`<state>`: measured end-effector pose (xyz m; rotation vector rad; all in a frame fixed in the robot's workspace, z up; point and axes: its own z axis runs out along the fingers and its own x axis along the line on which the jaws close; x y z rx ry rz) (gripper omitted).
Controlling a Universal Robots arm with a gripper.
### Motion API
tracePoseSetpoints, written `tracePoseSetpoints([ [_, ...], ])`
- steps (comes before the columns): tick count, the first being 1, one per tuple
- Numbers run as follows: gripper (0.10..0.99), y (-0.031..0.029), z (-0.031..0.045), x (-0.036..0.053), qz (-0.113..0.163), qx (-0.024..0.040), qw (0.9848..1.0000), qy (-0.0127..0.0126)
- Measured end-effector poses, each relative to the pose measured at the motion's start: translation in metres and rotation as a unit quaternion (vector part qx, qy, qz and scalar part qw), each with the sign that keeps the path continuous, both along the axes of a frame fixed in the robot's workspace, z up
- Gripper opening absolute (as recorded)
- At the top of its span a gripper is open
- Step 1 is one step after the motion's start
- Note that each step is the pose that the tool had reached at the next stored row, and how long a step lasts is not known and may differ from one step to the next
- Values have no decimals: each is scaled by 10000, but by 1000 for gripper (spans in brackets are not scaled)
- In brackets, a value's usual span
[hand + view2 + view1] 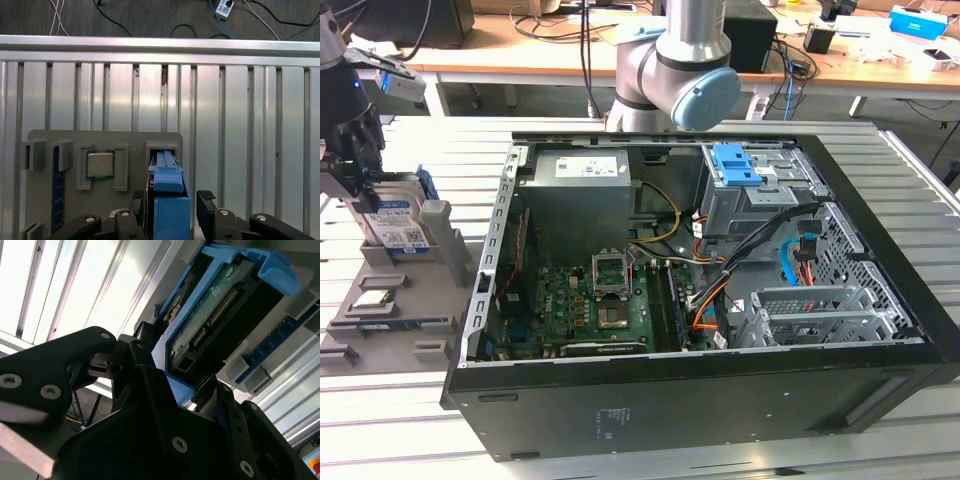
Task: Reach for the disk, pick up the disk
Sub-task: 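Pick up the disk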
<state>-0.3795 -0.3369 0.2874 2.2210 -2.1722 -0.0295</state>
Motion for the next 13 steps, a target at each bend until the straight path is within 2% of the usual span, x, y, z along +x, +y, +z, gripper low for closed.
tracePoseSetpoints([
  [5,529,0,-2,0,1,-7,10000,-1],
  [7,369,0,-3,0,0,-10,10000,-1],
  [13,369,0,-4,0,1,-17,10000,-1],
])
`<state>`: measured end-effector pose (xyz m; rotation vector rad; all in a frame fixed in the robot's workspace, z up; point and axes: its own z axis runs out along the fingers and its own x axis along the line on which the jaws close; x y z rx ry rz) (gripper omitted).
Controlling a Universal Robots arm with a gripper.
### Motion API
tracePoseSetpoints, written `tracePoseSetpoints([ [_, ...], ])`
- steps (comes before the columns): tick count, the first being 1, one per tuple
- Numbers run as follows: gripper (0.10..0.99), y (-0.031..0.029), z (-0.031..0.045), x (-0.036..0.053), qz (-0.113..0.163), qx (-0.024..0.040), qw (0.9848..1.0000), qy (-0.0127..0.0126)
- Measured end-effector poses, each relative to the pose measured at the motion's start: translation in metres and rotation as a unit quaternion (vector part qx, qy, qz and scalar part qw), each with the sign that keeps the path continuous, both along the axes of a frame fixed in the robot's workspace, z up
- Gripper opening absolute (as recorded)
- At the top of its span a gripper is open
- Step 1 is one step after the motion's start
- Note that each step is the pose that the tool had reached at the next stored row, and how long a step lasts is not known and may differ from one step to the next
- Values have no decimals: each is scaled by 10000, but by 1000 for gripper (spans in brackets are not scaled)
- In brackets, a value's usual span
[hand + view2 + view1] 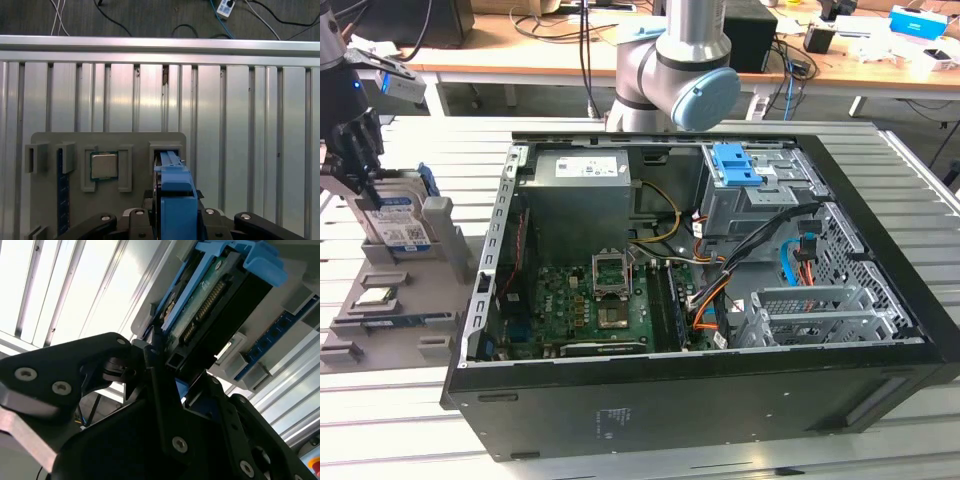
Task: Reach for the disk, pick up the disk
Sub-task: 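Pick up the disk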
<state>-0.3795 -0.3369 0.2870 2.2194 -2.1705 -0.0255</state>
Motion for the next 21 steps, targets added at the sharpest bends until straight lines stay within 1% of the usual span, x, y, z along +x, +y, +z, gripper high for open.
tracePoseSetpoints([
  [3,369,0,-2,0,0,-14,10000,0],
  [14,369,0,1,0,0,-25,10000,-2],
  [21,369,0,122,0,0,-26,10000,0],
])
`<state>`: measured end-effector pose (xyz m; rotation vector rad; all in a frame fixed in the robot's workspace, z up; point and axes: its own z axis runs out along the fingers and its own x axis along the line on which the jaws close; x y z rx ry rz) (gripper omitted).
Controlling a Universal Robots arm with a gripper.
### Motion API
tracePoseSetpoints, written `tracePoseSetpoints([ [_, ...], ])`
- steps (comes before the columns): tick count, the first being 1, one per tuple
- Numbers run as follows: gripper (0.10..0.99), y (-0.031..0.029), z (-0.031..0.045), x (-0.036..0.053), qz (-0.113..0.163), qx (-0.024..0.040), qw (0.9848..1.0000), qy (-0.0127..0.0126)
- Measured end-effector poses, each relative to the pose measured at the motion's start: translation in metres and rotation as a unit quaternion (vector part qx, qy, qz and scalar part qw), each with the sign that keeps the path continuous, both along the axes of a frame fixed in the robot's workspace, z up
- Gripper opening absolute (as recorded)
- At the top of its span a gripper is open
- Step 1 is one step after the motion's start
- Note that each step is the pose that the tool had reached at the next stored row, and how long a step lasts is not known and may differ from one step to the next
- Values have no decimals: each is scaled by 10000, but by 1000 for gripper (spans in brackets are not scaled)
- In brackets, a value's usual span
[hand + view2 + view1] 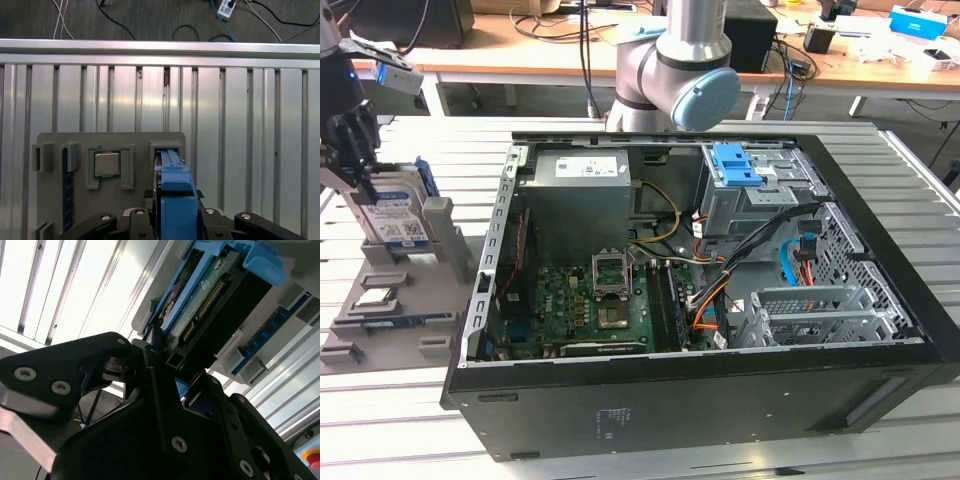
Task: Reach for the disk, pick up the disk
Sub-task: 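Pick up the disk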
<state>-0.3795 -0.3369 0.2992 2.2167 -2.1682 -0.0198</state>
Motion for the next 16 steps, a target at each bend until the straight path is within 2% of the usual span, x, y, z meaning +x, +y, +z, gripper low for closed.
tracePoseSetpoints([
  [16,369,0,262,1,0,0,10000,0],
])
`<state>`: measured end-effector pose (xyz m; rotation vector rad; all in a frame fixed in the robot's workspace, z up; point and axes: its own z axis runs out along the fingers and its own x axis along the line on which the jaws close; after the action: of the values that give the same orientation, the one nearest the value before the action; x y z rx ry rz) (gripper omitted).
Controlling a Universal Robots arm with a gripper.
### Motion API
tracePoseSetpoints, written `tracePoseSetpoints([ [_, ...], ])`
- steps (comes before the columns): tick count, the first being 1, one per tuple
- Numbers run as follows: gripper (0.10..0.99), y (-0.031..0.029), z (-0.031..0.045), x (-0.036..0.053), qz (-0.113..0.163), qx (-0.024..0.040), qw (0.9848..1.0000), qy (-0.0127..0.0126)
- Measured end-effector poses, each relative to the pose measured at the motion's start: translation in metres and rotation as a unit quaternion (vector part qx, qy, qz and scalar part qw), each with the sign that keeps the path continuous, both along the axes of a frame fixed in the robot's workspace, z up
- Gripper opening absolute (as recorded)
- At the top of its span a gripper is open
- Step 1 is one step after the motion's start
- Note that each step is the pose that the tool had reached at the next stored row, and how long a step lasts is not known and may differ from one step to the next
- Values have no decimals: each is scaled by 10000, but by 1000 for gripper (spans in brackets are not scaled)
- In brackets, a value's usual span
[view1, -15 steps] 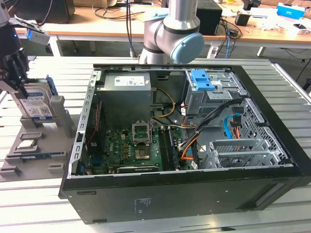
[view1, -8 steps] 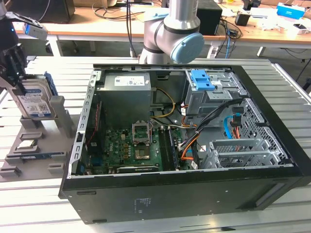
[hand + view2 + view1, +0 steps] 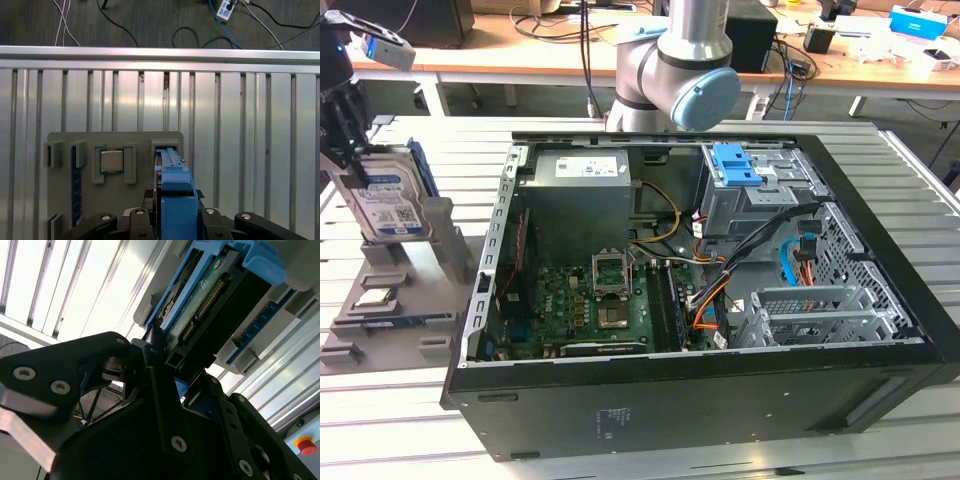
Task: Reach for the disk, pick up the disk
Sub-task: 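Pick up the disk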
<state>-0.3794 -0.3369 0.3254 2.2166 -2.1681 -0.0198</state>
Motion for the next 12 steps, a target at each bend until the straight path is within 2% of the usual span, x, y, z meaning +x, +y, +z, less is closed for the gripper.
tracePoseSetpoints([
  [9,369,0,138,2,0,0,10000,0],
  [12,369,0,218,4,0,0,10000,0],
])
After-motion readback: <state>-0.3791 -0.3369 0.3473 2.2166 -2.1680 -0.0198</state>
